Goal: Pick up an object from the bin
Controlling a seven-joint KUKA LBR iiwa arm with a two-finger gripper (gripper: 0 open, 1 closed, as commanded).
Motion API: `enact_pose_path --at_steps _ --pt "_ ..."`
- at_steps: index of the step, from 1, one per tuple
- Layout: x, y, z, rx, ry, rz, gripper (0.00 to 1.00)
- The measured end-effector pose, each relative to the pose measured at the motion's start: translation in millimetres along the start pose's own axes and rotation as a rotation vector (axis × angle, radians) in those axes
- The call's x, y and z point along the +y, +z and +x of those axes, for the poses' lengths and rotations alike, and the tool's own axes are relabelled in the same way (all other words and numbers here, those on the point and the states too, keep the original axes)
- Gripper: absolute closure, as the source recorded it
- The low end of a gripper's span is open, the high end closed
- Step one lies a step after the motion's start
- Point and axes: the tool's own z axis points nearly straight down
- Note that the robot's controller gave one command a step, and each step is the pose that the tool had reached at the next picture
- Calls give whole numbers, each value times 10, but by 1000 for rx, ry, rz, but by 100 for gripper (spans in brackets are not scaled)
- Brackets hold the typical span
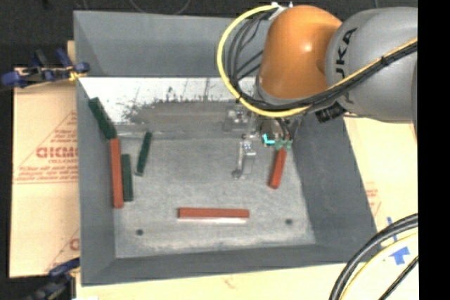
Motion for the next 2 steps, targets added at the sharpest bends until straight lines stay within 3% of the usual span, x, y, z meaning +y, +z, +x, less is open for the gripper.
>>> enact_pose_path --at_steps 1,2 --pt "404 1272 982 5 126 -1 0" --pt "389 924 1011 -9 251 -2 0"
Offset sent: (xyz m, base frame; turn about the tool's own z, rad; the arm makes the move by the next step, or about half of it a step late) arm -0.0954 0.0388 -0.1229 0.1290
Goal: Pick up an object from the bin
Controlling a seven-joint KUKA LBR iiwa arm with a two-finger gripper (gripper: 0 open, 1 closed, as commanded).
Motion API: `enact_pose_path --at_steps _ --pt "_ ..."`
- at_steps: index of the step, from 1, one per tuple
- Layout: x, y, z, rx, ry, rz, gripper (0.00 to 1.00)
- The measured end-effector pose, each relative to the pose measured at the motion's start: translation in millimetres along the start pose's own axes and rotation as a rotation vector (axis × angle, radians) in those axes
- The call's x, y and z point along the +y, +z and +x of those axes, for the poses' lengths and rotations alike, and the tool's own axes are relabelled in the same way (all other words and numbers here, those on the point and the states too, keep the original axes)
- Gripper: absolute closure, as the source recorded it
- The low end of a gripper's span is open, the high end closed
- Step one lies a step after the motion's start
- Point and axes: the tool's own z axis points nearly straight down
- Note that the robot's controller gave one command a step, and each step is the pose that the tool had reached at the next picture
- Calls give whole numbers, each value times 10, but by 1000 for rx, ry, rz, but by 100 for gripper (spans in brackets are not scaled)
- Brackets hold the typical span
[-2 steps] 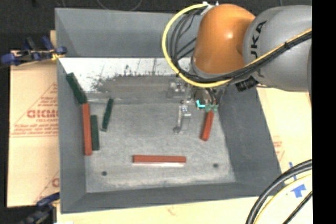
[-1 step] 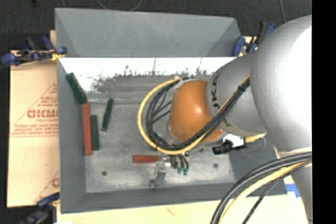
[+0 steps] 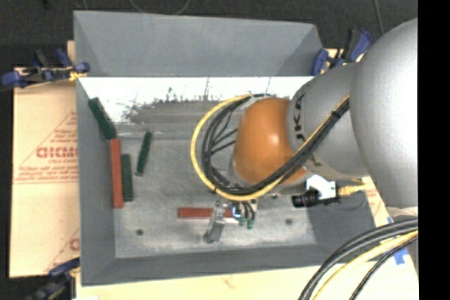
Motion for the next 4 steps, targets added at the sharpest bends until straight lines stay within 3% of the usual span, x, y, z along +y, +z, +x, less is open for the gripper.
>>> enact_pose_path --at_steps 1,2,3,4 --pt "91 8 134 6 122 2 0" --pt "-189 313 -4 8 291 5 0" --pt "-194 312 -7 7 289 4 0" --pt "-192 307 -11 6 290 3 100"
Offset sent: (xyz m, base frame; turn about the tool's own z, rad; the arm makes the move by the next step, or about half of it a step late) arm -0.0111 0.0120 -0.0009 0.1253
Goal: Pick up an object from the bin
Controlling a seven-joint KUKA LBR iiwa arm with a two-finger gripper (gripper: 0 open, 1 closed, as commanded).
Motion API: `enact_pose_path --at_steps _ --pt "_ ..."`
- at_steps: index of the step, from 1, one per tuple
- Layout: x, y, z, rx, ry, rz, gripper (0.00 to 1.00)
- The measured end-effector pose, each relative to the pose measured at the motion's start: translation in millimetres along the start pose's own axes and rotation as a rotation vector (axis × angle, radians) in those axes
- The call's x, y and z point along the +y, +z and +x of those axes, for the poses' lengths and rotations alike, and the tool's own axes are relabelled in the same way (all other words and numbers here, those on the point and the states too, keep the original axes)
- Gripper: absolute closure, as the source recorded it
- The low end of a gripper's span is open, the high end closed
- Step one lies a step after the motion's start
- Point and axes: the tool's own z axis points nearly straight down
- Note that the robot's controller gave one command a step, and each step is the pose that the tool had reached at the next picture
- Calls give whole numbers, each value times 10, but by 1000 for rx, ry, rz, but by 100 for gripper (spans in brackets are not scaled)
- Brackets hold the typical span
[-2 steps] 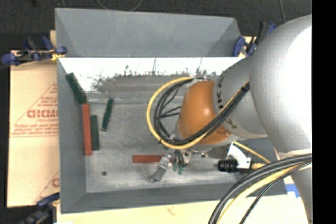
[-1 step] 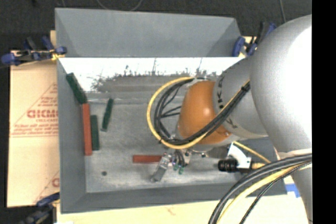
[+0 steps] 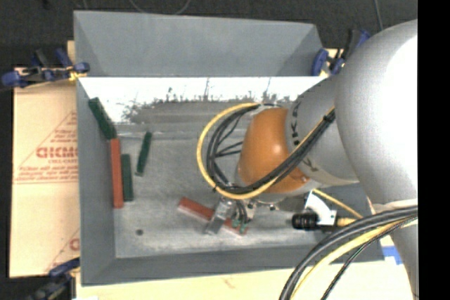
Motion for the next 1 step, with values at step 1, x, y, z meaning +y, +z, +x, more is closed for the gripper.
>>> enact_pose_path --at_steps 1 --pt "1 -610 -15 -7 -4 -4 100"
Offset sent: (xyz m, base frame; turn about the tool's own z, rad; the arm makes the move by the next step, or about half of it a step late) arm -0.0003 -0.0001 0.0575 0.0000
